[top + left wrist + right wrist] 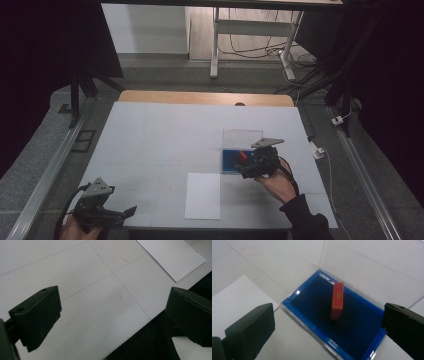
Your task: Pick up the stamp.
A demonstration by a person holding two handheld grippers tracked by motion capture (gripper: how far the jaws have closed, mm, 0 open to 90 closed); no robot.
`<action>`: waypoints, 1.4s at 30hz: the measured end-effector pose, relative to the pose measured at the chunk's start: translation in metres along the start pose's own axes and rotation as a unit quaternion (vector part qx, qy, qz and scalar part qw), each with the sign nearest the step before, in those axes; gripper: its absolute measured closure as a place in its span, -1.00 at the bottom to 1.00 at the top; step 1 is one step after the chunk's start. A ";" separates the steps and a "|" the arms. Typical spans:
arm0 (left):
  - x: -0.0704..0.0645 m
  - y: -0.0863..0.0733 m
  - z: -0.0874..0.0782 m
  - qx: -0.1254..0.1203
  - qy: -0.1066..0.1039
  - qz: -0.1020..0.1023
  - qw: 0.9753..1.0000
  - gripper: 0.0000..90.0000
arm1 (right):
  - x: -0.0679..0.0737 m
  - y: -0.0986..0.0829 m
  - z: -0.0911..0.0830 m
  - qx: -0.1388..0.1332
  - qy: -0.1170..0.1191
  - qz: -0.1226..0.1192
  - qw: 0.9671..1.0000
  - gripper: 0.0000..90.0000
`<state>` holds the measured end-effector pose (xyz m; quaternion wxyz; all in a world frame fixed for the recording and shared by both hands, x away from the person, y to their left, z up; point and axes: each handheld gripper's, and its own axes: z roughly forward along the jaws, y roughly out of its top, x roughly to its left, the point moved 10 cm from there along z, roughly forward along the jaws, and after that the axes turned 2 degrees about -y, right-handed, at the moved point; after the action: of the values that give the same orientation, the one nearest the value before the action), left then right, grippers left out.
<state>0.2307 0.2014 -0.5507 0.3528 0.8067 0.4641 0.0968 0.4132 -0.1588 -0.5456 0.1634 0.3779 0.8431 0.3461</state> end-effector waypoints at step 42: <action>-0.001 0.000 0.001 0.005 -0.002 0.009 1.000 -0.97 | -0.008 0.009 0.018 0.035 -0.005 -0.022 0.999 0.76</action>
<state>0.2301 0.2000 -0.5514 0.3492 0.8126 0.4567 0.0960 0.4327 -0.1524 -0.5515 0.1620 0.3662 0.8621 0.3106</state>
